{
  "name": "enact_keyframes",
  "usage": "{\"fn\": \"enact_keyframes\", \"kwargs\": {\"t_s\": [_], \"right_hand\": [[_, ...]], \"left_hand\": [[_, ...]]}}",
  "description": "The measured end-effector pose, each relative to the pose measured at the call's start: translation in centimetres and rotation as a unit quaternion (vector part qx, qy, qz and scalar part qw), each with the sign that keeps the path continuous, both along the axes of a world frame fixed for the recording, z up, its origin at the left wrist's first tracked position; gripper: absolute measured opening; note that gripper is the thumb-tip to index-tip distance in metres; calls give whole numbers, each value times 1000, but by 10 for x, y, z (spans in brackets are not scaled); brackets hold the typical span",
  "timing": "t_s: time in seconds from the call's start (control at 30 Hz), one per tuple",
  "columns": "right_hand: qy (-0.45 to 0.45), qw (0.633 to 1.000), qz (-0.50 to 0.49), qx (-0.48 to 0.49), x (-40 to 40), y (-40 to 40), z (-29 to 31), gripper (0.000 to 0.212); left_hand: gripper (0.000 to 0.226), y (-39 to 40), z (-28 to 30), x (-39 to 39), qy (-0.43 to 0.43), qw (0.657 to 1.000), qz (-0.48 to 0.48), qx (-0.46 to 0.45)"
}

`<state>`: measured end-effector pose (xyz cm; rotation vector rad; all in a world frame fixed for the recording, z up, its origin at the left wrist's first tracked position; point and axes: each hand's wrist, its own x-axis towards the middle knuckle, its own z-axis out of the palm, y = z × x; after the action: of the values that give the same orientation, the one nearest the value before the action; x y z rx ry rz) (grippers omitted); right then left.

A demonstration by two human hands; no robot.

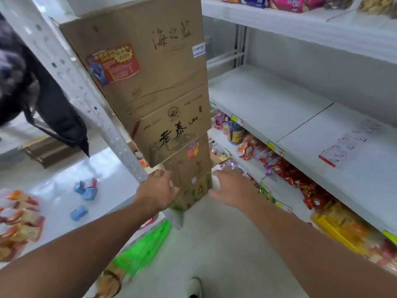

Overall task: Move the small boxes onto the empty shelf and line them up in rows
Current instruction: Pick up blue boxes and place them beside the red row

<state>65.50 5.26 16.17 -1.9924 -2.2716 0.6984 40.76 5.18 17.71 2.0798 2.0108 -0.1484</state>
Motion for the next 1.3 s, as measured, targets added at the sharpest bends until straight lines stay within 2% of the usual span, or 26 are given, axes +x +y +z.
{"fn": "enact_keyframes", "kwargs": {"t_s": [0.13,0.23,0.5,0.6,0.73,0.9,1.07,1.3], "right_hand": [[22,996,79,-19,-49,-17,-5,61],[14,992,125,-20,-89,-31,3,67],[-19,976,215,3,-205,-61,25,62],[-30,971,236,-7,-256,-74,24,70],[-44,966,255,-15,-319,-89,10,67],[-93,960,263,-29,-377,-101,-9,75],[-108,958,264,-25,-405,-97,-18,74],[-109,957,268,-25,-424,-57,-32,65]], "left_hand": [[60,-47,-7,-40,25,997,74,-20],[61,-80,-2,-74,21,993,112,-12],[67,-152,3,-188,-5,974,225,0],[66,-176,-2,-233,-20,971,239,9],[60,-199,-15,-293,-30,969,243,11],[59,-217,-37,-352,-49,968,245,3],[63,-214,-53,-388,-74,969,234,-2],[67,-170,-75,-396,-89,970,224,-2]]}}
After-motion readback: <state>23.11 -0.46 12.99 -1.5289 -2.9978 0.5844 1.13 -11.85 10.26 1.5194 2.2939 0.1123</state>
